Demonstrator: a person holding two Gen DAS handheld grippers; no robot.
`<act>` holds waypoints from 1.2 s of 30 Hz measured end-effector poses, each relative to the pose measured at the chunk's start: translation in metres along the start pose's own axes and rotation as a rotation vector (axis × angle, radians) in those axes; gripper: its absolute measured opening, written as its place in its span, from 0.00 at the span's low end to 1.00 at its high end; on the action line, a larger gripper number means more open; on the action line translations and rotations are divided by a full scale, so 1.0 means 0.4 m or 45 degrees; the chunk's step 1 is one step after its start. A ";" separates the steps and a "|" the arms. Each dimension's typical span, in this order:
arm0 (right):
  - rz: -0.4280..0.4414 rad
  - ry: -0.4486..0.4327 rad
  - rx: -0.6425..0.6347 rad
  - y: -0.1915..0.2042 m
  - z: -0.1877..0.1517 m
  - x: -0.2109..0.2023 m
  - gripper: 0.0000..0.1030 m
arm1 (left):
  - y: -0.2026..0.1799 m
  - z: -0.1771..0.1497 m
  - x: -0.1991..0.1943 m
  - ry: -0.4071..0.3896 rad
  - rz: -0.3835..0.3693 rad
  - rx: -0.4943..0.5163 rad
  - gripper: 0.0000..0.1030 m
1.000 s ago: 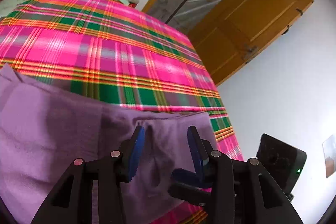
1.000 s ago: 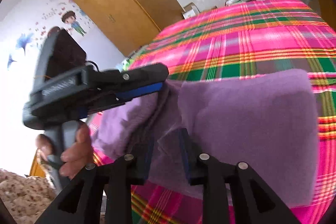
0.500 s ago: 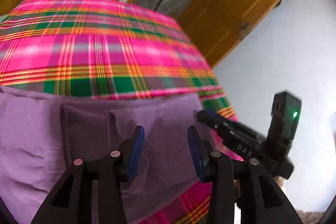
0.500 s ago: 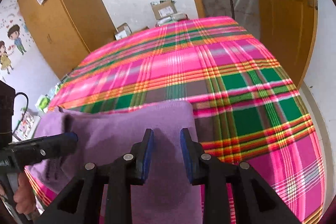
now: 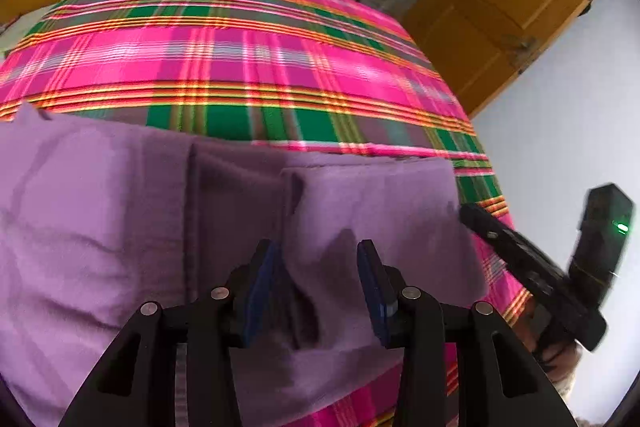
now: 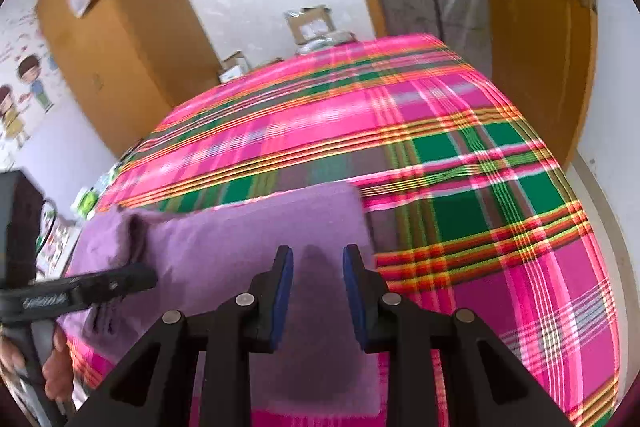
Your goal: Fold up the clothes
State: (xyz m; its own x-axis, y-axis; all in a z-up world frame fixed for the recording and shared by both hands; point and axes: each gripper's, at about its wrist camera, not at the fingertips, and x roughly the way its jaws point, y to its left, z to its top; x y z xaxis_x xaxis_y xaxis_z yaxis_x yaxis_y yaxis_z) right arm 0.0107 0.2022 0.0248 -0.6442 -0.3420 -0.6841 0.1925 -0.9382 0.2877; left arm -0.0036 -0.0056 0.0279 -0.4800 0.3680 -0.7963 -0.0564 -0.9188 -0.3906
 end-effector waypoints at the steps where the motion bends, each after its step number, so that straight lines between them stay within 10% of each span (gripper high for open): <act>1: 0.007 0.002 -0.024 0.010 -0.007 -0.005 0.27 | 0.000 -0.005 -0.004 0.003 0.004 0.000 0.43; 36: 0.016 0.151 -0.471 0.357 -0.079 0.078 0.27 | 0.111 -0.156 -0.282 -0.255 0.062 -0.136 0.43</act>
State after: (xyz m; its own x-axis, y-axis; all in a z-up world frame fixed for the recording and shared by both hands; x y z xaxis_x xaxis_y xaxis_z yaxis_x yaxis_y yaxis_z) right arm 0.0413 0.0561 0.0235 -0.5543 -0.3374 -0.7608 0.4677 -0.8824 0.0506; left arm 0.1027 -0.0790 0.0717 -0.6444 0.2783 -0.7123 0.0587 -0.9107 -0.4089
